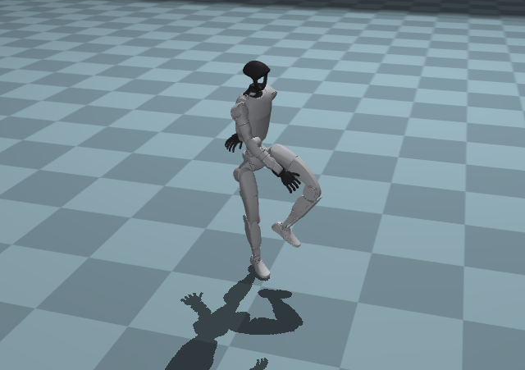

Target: In place motions

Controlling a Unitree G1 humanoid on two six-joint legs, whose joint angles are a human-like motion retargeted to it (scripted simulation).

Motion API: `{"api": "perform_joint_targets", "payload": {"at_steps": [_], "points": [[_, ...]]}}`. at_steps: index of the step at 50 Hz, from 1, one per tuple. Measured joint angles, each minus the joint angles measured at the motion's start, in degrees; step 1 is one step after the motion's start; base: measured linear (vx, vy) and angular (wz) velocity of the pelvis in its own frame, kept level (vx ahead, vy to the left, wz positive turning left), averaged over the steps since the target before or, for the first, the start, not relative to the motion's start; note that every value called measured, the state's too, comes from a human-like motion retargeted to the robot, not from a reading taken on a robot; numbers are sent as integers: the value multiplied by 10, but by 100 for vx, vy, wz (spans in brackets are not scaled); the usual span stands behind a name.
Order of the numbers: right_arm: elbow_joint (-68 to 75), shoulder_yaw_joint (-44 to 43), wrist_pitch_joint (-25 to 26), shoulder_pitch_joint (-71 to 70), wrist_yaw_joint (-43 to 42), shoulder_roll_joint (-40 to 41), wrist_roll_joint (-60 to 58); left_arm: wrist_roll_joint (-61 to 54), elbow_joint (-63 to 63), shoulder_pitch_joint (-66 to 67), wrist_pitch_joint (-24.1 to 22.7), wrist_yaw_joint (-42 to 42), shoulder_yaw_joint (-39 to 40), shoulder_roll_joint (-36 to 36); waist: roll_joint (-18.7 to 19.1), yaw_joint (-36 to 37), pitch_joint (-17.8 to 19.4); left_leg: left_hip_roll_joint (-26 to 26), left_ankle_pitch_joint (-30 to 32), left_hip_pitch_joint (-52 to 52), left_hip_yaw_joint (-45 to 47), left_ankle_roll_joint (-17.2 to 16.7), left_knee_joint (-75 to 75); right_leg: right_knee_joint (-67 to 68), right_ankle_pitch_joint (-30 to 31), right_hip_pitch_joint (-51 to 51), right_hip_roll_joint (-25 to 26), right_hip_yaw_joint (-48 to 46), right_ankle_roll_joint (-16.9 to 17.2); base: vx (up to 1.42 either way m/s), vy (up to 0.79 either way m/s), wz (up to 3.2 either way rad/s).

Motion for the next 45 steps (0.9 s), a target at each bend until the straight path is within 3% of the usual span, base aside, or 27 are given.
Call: {"api": "perform_joint_targets", "payload": {"at_steps": [3, 5, 8, 11, 15, 17, 18, 20, 22, 23, 25, 27, 30, 33, 36, 38, 41, 43, 45], "points": [[-43, 41, -44, -50, -117, -4, 84, -25, 0, 11, -48, 9, 47, -5, -23, 14, -2, 0, -28, -38, 33, 18, -7, 20, 6, -43, -25, 15, -3, -16, 1, -24], [-56, 48, -82, -57, -145, -1, 114, -52, 0, 11, -68, 23, 58, -4, -34, 15, -16, 1, -27, -23, 47, -5, -28, 23, 4, -56, -33, 24, -1, 12, -1, 6], [-63, 18, -97, -6, -106, 26, 94, -85, 0, -19, -67, 42, 30, 7, -14, -13, -58, -14, -5, 40, 20, -50, -75, -4, -5, -24, -5, -16, 5, 21, -11, 88], [-36, 8, -91, 100, -72, 46, 82, -65, 0, -70, -67, 23, -33, 6, 18, -62, -97, -73, 31, 170, -35, -101, -216, -22, -22, 25, 21, -75, 14, 26, -2, 119], [86, 3, -35, 271, -93, 47, 20, -18, 0, -174, -72, -2, -142, -26, 57, -108, -124, -194, 56, 453, -128, -153, -629, 2, -53, 73, 55, -119, 20, 23, 8, 69], [201, -29, 33, 334, -121, 35, -32, 3, -3, -229, -101, 12, -198, -46, 80, -153, -133, -204, -139, 583, -121, -108, -799, 54, -41, 75, 76, -160, 6, 17, 14, 129], [262, -44, 74, 359, -137, 22, -51, 16, -14, -251, -111, 17, -222, -60, 91, -186, -142, -186, -152, 632, -26, -71, -865, 94, -2, 64, 78, -189, -1, 6, 21, 174], [346, -78, 182, 391, -168, -7, -61, 33, -40, -332, -112, -3, -275, -82, 129, -257, -134, -155, -133, 630, -108, -53, -916, 274, 144, -25, 32, -247, -3, -32, 32, 153], [346, -106, 261, 434, -202, -37, -1, 65, -77, -432, -126, -24, -305, -83, 151, -270, -84, -135, -127, 599, -153, -46, -905, 465, 201, -155, 4, -180, -23, -70, 42, 27], [346, -118, 271, 461, -226, -53, 41, 84, -101, -475, -135, -30, -317, -79, 161, -293, -66, -136, -127, 588, -167, -35, -905, 535, 169, -214, 13, -144, -18, -69, 35, 66], [346, -140, 258, 505, -234, -79, 127, 140, -160, -554, -141, -47, -325, -64, 176, -334, -30, -128, -123, 573, -142, -24, -901, 672, 113, -306, -50, -150, -33, -53, 29, 103], [346, -167, 244, 534, -225, -94, 179, 173, -216, -597, -141, -55, -327, -41, 186, -385, -8, -120, -113, 560, -145, -16, -898, 751, 89, -373, -81, -155, -48, -25, 16, 86], [346, -224, 213, 574, -263, -107, 214, 173, -267, -599, -159, -17, -324, -34, 195, -411, -17, -110, -99, 545, -138, -17, -899, 790, 77, -444, -69, -141, -53, 8, 0, 0], [346, -245, 178, 606, -293, -100, 269, 143, -279, -580, -189, -3, -342, -54, 201, -388, -53, -106, -92, 532, -124, -22, -901, 771, 62, -436, -67, -150, -54, 16, -8, -26], [346, -227, 185, 587, -299, -83, 303, 161, -269, -543, -190, -34, -343, -60, 180, -352, -62, -121, -92, 554, -102, -30, -911, 707, 67, -348, -52, -145, -45, 2, -11, -68], [346, -193, 195, 555, -282, -73, 299, 174, -248, -495, -169, -32, -335, -66, 166, -325, -77, -133, -96, 571, -77, -40, -918, 628, 76, -265, -27, -142, -36, 15, -13, -101], [346, -127, 207, 482, -233, -53, 261, 162, -182, -383, -155, -2, -314, -77, 160, -278, -108, -136, -110, 585, -50, -58, -901, 406, 90, -103, 50, -138, -11, 32, -16, -101], [346, -80, 205, 412, -203, -32, 230, 160, -124, -288, -135, 1, -271, -74, 156, -251, -120, -144, -99, 591, -52, -71, -868, 206, 28, 20, 110, -127, 21, 38, -25, -77], [346, -18, 185, 325, -165, -3, 204, 157, -62, -188, -96, -14, -221, -57, 134, -222, -124, -150, -37, 603, 3, -105, -796, 53, -72, 117, 106, -198, 7, 36, -15, -115]]}}
